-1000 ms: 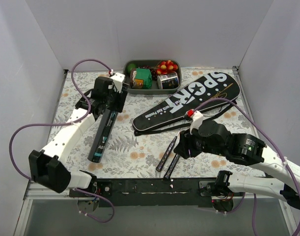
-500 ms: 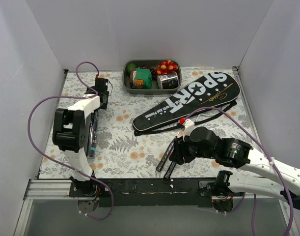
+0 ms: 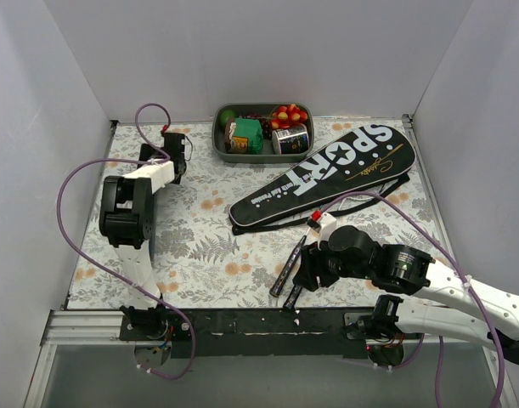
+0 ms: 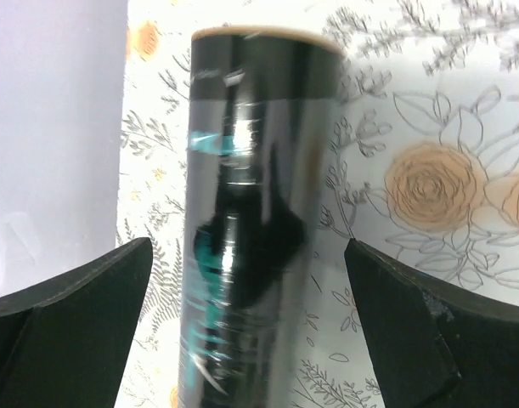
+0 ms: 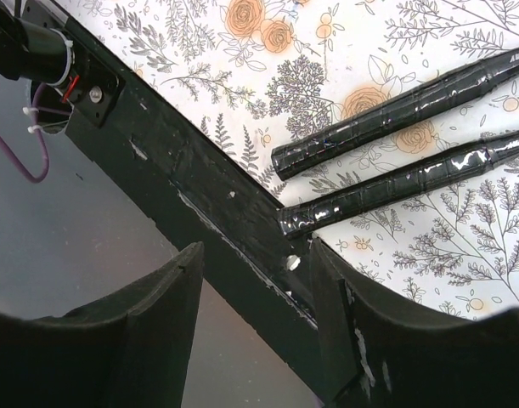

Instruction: Pack up the badminton gear

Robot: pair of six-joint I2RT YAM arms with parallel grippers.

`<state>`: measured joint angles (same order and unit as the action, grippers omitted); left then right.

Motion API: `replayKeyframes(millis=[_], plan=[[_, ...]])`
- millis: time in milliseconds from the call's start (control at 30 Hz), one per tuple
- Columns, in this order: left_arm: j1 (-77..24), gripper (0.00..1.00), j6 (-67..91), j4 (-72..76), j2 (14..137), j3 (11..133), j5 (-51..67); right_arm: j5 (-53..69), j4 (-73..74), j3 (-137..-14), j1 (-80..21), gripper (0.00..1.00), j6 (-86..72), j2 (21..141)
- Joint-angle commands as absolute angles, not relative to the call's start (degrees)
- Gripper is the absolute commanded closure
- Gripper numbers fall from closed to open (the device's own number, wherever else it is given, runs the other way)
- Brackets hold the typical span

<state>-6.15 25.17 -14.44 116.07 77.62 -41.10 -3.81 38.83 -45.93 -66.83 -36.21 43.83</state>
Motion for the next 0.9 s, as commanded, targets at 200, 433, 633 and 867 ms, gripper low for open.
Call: replayKeyframes(millis=[200,433,633,867], plan=[[-9.92,0.02,27.25,-15.1,97.49,81.74,-29.74,-2.64,35.33,-48.42,-67.06,0.39,-35.16,47.46],[-31.77,0.02,22.85,-23.11,89.13,76.57,-18.31,-8.06,40.32,-49.92,-66.97,0.39,-37.17,44.66],[-40.59,0.02,25.93,-25.49,89.64,76.29,-0.81,-15.2,50.77,-51.59,-66.97,0.39,-42.09,38.15],[-44.12,0.02,23.29,-24.26,95.62,75.5,9.58,-17.75,59.41,-52.65,-66.97,0.4,-47.89,29.8]])
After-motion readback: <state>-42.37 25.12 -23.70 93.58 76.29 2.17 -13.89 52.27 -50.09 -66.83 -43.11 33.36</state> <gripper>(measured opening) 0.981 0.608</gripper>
